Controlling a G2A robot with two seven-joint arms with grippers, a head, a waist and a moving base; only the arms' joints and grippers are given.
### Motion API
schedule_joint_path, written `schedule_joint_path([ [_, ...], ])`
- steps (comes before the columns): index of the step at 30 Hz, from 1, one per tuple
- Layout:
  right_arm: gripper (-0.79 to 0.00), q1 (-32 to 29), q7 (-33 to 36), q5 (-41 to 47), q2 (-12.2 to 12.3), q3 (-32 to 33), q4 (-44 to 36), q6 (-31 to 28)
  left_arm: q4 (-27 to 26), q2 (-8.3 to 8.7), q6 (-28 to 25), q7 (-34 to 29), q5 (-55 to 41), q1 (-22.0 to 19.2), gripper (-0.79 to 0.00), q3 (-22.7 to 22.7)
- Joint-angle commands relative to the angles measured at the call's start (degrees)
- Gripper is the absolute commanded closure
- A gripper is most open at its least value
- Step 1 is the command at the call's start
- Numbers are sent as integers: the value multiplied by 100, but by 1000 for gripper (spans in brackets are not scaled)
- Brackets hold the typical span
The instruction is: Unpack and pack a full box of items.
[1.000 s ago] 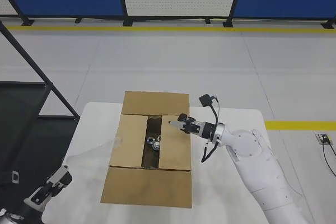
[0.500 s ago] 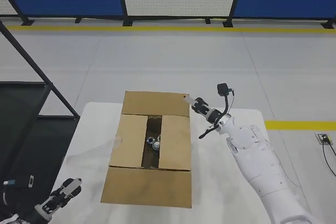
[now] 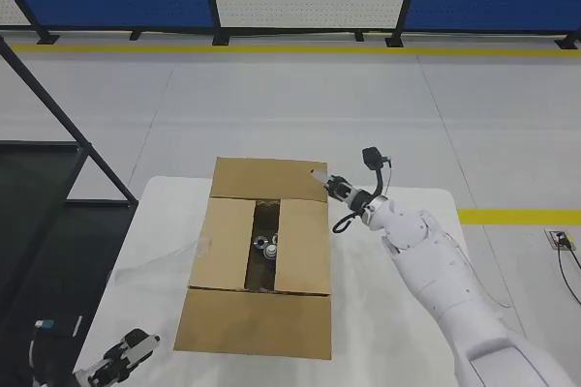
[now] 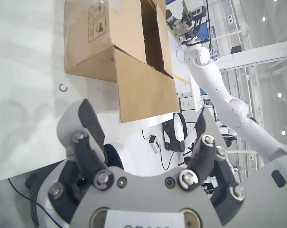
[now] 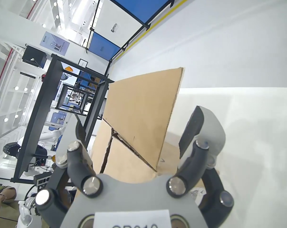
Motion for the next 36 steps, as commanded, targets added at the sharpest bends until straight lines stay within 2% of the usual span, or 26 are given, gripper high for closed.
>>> schedule_joint_path([
  [1,-785,40,135,136,-38,2,119,-136,13,12,6,21,37,4,-785,30],
  [6,-785,123,358,557,-110,96,336,-594,15,47,14,33,55,18,-785,94],
  [14,-785,250,980,1161,-57,363,500,-1237,81,100,49,53,98,8,-785,255],
  [24,-785,198,1233,1090,21,397,213,-1628,62,175,42,-160,61,-25,-785,564],
  [36,-785,-46,1207,622,126,330,-503,-1642,-97,248,101,-120,-104,-128,-785,863],
])
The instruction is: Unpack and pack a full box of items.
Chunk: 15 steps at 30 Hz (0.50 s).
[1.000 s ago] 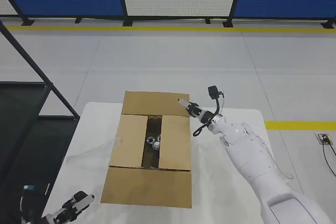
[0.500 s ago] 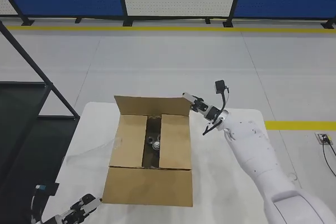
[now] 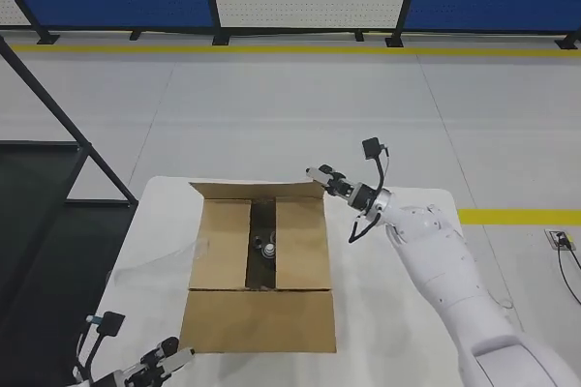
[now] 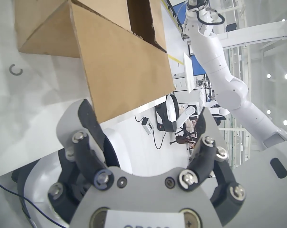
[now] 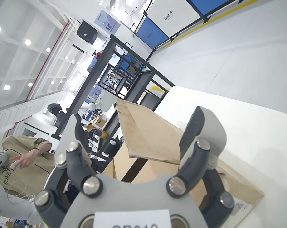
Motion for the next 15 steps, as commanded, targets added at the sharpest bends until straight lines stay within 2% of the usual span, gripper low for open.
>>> schedule_joint_path([
  [1,-785,-52,3,-65,24,3,-127,6,-32,5,2,85,-55,-14,-785,28],
  [10,-785,-385,99,-429,193,86,-892,302,-326,15,243,753,-314,-182,-785,219],
  [15,-785,-577,400,-488,304,186,-1438,621,-516,15,619,1359,-95,-408,-785,406],
])
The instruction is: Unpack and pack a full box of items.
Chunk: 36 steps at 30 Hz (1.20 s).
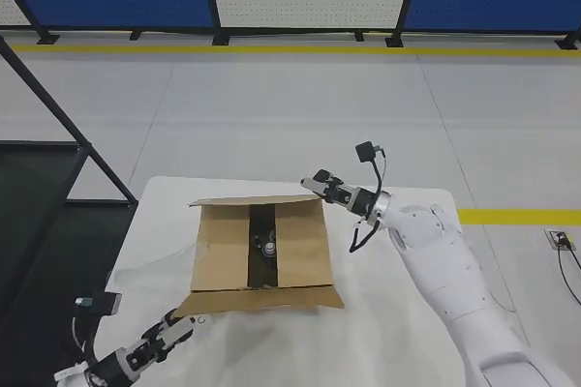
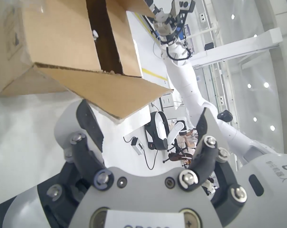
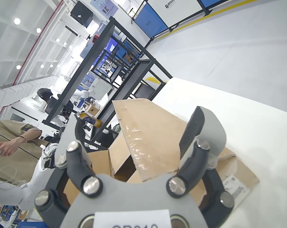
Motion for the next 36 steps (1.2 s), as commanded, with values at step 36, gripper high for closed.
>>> schedule_joint_path([
  [36,-785,55,1431,698,62,-260,-1082,3006,482,-21,1418,2139,2007,-1896,-785,1788],
])
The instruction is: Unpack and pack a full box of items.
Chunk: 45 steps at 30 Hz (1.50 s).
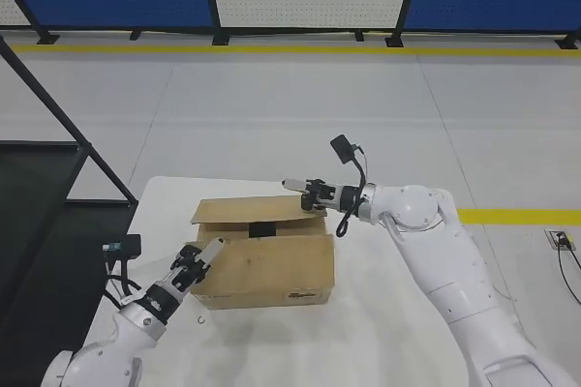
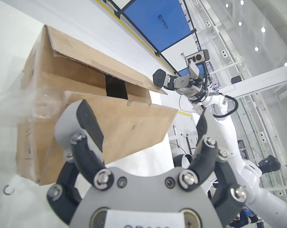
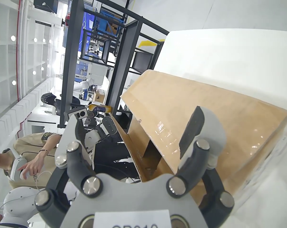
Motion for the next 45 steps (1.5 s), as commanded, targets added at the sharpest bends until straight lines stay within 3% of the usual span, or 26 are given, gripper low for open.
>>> schedule_joint_path([
  [1,-785,-54,-41,13,-2,-11,-33,30,9,-1,4,26,8,5,-785,-5],
  [5,-785,-139,-80,-10,3,-49,-205,448,164,-12,236,310,217,-45,-785,50],
  [17,-785,-75,632,513,22,-22,-265,1539,553,-71,726,595,375,-502,-785,502],
  [28,-785,-195,1051,624,73,-71,-229,1362,593,-101,806,790,320,-581,-785,532],
  [34,-785,-431,919,671,124,13,-241,913,418,-135,812,1301,-433,-378,-785,5],
  [41,-785,-599,959,676,223,187,-303,764,470,-150,782,1797,-1183,210,-785,-962],
  [45,-785,-700,1004,722,265,250,-393,608,562,-165,810,1938,-1414,560,-785,-1289],
])
